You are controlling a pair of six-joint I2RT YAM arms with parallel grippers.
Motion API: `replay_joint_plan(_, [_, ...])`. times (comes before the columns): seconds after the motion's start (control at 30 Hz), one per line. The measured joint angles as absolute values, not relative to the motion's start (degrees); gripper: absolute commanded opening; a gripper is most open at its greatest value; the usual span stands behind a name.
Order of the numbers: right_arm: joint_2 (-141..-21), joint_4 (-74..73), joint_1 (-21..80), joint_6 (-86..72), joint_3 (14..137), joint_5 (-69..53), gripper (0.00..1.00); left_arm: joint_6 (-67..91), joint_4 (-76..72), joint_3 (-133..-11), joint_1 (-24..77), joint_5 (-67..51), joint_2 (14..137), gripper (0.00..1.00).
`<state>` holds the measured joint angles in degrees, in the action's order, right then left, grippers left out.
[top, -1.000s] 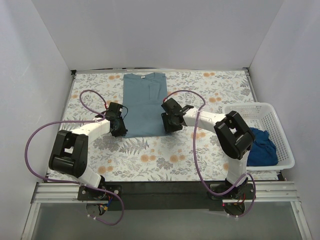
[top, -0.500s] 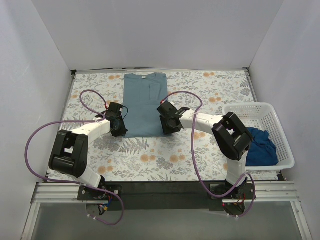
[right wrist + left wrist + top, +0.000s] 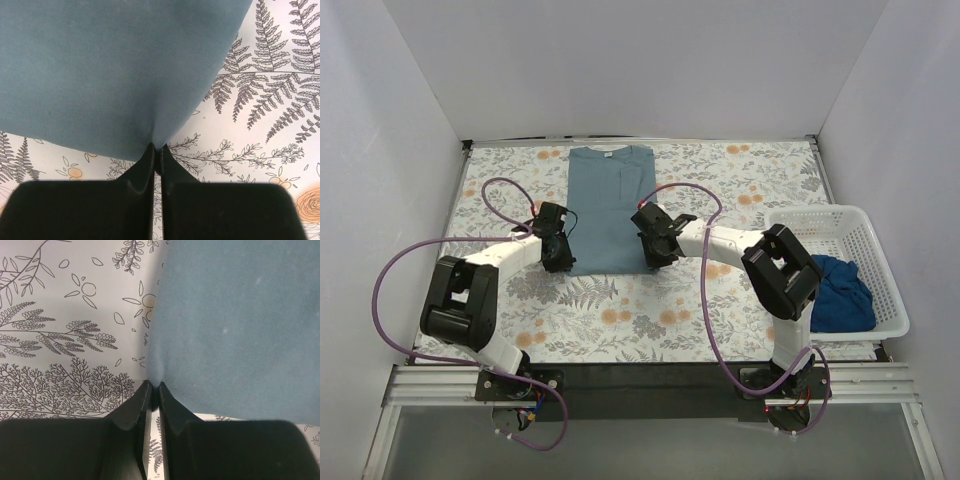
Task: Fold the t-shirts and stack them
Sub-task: Fold the tshirt
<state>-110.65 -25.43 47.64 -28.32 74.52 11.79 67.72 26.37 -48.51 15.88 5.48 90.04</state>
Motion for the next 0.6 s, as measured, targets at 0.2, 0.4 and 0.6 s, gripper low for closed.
replay_joint_plan(0.2, [-109.93, -26.06, 47.64, -26.63, 74.19, 11.25, 0.01, 68.60, 28.67, -49.23, 18.81, 5.85, 89.89, 0.00])
replay_joint_plan(0.4, [-101.65, -30.98, 47.86, -24.12, 64.82, 6.04, 0.01, 73.71, 37.50, -47.99, 29.87, 3.51, 85.21, 0.00])
replay_joint_plan(0.6, [-86.24, -37.85, 52.93, -25.02, 49.50, -1.48, 0.01, 84.93, 48.49, -42.89, 44.66, -0.36, 71.37, 0.00])
